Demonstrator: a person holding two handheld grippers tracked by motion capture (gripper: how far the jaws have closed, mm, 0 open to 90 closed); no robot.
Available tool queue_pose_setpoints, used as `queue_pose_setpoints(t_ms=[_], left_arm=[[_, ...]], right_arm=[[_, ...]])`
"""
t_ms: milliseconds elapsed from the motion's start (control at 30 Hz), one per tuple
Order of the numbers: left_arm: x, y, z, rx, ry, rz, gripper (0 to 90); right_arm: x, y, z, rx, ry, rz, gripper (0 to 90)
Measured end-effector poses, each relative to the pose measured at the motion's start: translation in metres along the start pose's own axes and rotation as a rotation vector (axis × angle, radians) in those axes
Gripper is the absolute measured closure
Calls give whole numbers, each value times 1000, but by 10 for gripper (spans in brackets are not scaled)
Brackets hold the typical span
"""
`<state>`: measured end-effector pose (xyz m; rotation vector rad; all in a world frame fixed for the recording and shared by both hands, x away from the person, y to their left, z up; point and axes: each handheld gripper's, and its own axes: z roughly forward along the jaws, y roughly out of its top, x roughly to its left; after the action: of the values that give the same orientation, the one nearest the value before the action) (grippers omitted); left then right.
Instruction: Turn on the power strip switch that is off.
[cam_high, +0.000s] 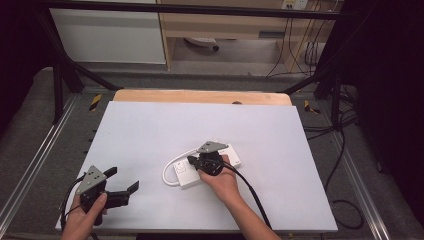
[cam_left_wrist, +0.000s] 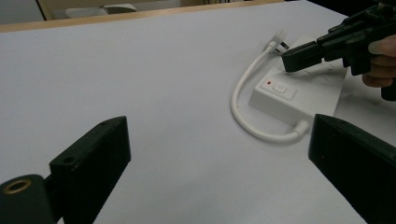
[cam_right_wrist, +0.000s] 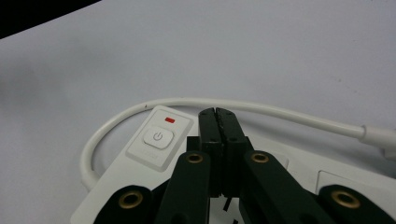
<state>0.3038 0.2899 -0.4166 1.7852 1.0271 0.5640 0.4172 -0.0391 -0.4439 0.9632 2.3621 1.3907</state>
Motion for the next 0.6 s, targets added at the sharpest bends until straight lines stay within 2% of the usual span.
queue_pose_setpoints(t_ms=[600], left_arm=[[0,0,0,-1,1,0,58]], right_arm=[[-6,8,-9,-30,-9,23,879]])
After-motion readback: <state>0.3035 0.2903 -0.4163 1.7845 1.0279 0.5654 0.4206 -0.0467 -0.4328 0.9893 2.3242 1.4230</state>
